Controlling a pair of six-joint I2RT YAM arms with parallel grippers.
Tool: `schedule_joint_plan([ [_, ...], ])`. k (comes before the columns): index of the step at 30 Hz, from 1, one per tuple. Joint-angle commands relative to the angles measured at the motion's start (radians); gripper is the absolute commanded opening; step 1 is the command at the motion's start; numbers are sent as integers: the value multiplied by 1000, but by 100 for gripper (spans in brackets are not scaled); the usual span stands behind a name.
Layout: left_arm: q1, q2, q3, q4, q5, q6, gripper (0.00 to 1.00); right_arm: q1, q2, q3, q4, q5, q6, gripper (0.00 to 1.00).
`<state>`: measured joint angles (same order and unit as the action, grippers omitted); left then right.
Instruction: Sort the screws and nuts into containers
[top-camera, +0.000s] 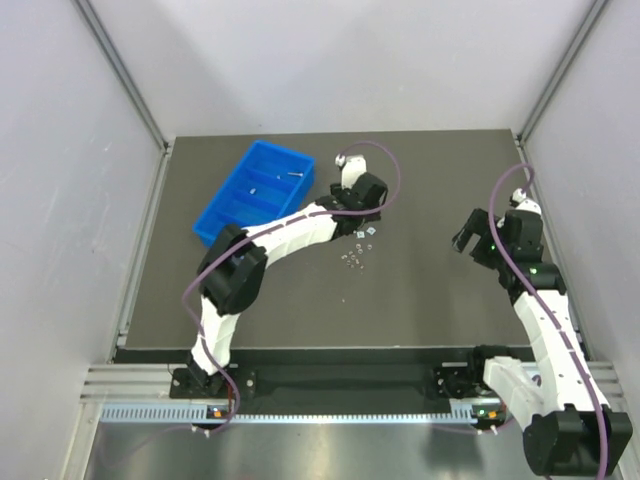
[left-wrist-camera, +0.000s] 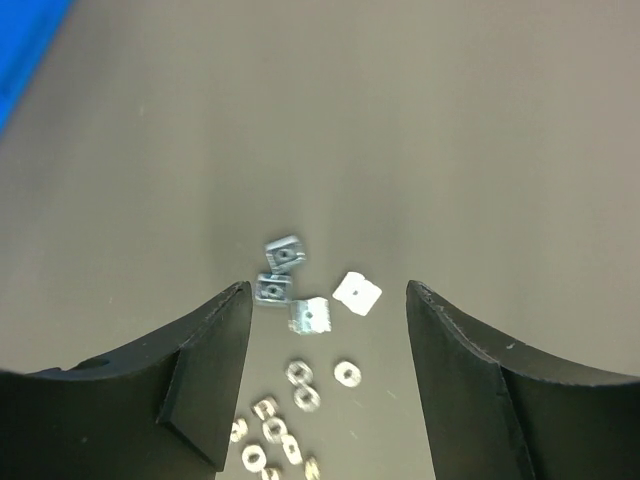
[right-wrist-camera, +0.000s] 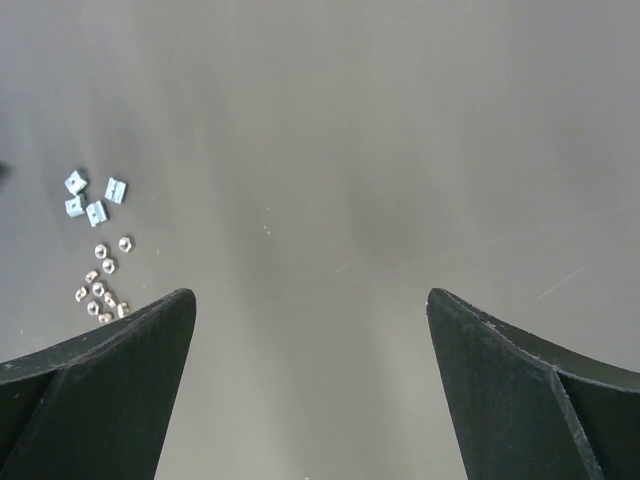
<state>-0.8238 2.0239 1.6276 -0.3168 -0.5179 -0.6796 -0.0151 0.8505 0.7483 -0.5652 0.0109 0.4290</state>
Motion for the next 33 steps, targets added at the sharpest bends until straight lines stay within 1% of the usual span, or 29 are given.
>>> schedule_joint_plan([
  [1, 23, 70, 44, -33, -42, -51, 68, 7, -37, 14, 14, 29, -18, 100],
  [5, 22, 174, 107, -45, -82, -23, 67, 7, -50, 2, 11, 27, -21, 100],
  [8, 22, 223, 153, -53, -82, -12, 66, 7, -56, -3, 5, 32, -24, 100],
  [14, 20, 266, 190, -57, -77, -8, 66, 7, -56, -1, 2, 41, -24, 100],
  [26, 14, 318, 195, -131, -96, -20, 58, 7, -47, -4, 7, 44, -19, 100],
  [29, 14, 323, 195, -133, -97, -24, 47, 7, -48, -4, 5, 43, -19, 100],
  [30, 14, 323, 195, -134, -97, -23, 39, 7, -48, -3, 5, 43, -18, 100],
  [32, 14, 323, 193, -139, -97, -31, 31, 7, -50, -1, 5, 43, -16, 100],
  [33, 14, 323, 192, -137, -99, -34, 25, 7, -50, -1, 4, 46, -16, 100],
])
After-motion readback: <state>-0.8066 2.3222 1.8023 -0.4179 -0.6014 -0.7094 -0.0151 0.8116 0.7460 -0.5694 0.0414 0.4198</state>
